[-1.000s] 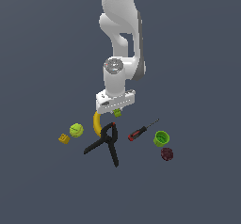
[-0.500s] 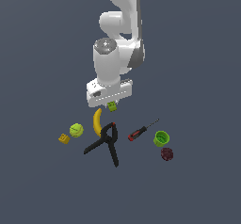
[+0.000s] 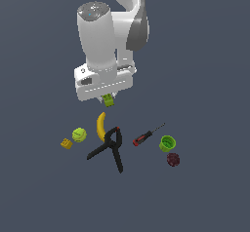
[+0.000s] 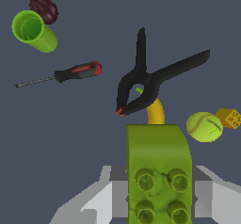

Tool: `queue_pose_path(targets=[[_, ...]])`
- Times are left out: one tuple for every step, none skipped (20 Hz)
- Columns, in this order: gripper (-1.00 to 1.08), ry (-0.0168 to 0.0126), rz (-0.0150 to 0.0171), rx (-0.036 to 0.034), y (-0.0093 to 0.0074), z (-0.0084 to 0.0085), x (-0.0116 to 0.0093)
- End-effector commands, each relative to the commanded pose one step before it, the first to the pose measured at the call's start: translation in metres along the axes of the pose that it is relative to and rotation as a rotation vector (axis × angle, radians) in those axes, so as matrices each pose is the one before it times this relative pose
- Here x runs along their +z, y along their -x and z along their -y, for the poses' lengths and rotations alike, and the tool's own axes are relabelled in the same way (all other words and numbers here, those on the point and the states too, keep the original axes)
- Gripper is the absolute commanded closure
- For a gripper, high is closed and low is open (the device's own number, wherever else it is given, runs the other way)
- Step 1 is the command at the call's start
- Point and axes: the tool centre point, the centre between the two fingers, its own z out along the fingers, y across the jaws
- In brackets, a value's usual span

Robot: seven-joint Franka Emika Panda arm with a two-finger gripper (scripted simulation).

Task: Pick up a designated object from a clutter of objects.

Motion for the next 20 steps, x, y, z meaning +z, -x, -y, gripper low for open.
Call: queue_pose_path(targets=[[1.08, -0.00026, 0.00052, -0.00018, -0.00299, -0.00797, -0.02399], [1.08, 0.00000, 0.00000, 0.00000, -0.00142, -0.00328, -0.00946], [1.08, 0.00000, 0.00000, 0.00000, -0.00145, -0.00331, -0.00949], [1.08, 0.00000, 0.00000, 0.00000, -0.00148, -0.00334, -0.00952], [1.08, 0.00000, 0.00000, 0.00000, -0.00151, -0.00336, -0.00955], [1.08, 0.00000, 0.00000, 0.00000, -0.00154, -0.00339, -0.00957], [1.08, 0.00000, 0.00000, 0.00000, -0.00157, -0.00341, -0.00958], [1.08, 0.00000, 0.00000, 0.00000, -0.00158, -0.00337, -0.00940], [1.08, 0.00000, 0.00000, 0.00000, -0.00156, -0.00328, -0.00909], [1.08, 0.00000, 0.00000, 0.00000, -0.00154, -0.00319, -0.00880], [1.08, 0.00000, 0.00000, 0.00000, -0.00152, -0.00312, -0.00852], [1.08, -0.00015, 0.00014, -0.00044, -0.00169, -0.00289, -0.00816], [1.08, 0.00000, 0.00000, 0.00000, -0.00149, -0.00296, -0.00797], [1.08, 0.00000, 0.00000, 0.00000, -0.00143, -0.00280, -0.00749], [1.08, 0.00000, 0.00000, 0.00000, -0.00135, -0.00262, -0.00697], [1.08, 0.00000, 0.00000, 0.00000, -0.00128, -0.00244, -0.00646], [1.08, 0.00000, 0.00000, 0.00000, -0.00120, -0.00227, -0.00597], [1.08, 0.00000, 0.00000, 0.00000, -0.00114, -0.00211, -0.00549], [1.08, 0.00017, 0.00004, -0.00046, -0.00123, -0.00166, -0.00505], [1.08, 0.00000, 0.00000, 0.00000, -0.00101, -0.00180, -0.00461]])
